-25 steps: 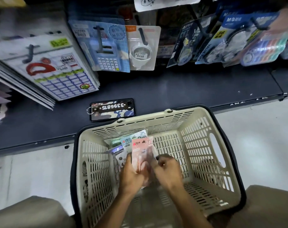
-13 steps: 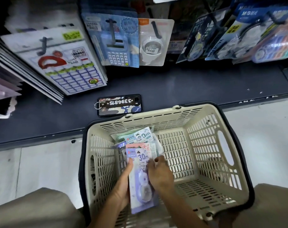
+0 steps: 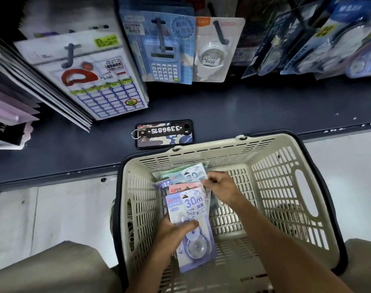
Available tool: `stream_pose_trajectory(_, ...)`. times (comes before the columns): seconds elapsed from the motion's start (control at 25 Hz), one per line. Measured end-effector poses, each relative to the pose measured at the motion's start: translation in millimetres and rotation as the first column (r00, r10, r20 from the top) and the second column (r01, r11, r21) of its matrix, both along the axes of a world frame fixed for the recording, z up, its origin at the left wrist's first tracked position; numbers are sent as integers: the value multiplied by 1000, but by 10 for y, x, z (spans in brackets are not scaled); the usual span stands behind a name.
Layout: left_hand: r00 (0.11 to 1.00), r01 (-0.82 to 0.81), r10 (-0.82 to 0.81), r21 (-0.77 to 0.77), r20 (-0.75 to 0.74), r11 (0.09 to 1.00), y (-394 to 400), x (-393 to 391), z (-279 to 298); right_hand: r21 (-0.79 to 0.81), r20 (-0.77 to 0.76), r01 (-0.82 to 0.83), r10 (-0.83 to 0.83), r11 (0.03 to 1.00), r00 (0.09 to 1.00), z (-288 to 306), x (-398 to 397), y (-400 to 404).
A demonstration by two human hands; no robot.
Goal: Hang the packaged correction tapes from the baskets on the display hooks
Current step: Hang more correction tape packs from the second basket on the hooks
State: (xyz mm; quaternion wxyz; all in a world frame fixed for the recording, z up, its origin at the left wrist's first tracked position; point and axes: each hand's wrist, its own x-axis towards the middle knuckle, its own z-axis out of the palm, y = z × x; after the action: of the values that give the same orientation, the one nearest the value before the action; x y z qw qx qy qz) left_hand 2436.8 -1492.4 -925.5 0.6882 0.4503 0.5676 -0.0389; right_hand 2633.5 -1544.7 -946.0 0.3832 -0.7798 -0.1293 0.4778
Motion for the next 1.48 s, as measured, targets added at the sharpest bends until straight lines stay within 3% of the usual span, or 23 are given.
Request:
stream_pose_trajectory(0.08,1000,-3,3,1,9,1000,27,-32,-15,141,-40,292,-289,946,956,61,142,-273)
stream_pose_trajectory(0.16,999,-48,48,9,4,999,63,-55,-42,251,-107,577,-570,778,815,128,308,-675)
stream_pose_trajectory(0.24,996,-81,81,10,-20,997,77,-60,-91,177,-185,638,-611,750,770,189,373,-989)
stream_pose_trajectory(0.36,995,-97,99,-53,26,994,45,-9,-116,66,-292,427,-391,902,873,183,92,-971)
stream_pose_trajectory(0.48,973,-118,166,-271,162,955,49,-29,-84,126,-138,216,-199,968,970,165,-317,-630)
stream_pose_trajectory(0.56,969,-53,109,-249,220,967,66,-104,-79,137,-68,89,-80,987,994,131,-390,-458)
stream_pose_trajectory(0.6,969,-47,94,-204,227,978,71,-147,-81,143,-116,47,-30,989,993,145,-377,-383)
stream_pose_trajectory(0.68,969,-82,120,-180,216,980,89,-184,-72,141,-317,116,-67,983,946,148,-270,-280)
stream_pose_trajectory(0.76,963,-92,142,-212,231,973,95,-180,-103,89,-502,277,-197,957,842,130,-160,-220)
stream_pose_trajectory(0.84,962,-86,143,-238,234,967,82,-135,-113,16,-522,269,-222,963,824,111,-104,-210)
stream_pose_trajectory(0.96,958,-92,151,-238,242,967,63,-88,-154,-98,-321,191,-213,977,923,95,-324,-165)
stream_pose_trajectory(1.04,963,-107,151,-198,223,974,66,-80,-208,-131,-316,303,-329,944,890,62,-598,-139)
stream_pose_trajectory(1.12,979,-88,114,-157,166,984,61,-83,-268,-110,-172,411,-425,905,889,-10,-743,-184)
stream_pose_trajectory(1.2,991,-46,64,-154,117,987,16,-54,-322,-172,183,307,-276,936,944,-85,-632,-319)
stream_pose_trajectory(1.24,994,-36,50,-151,92,988,-19,-17,-337,-265,256,211,-143,941,956,-115,-552,-390)
stream_pose_trajectory(1.36,997,-35,44,-144,61,989,-133,106,-355,-333,-48,224,-254,916,966,-137,-387,-448)
stream_pose_trajectory(1.48,994,-39,56,-182,89,982,-114,146,-329,-407,-178,151,-240,901,954,-144,-397,-448)
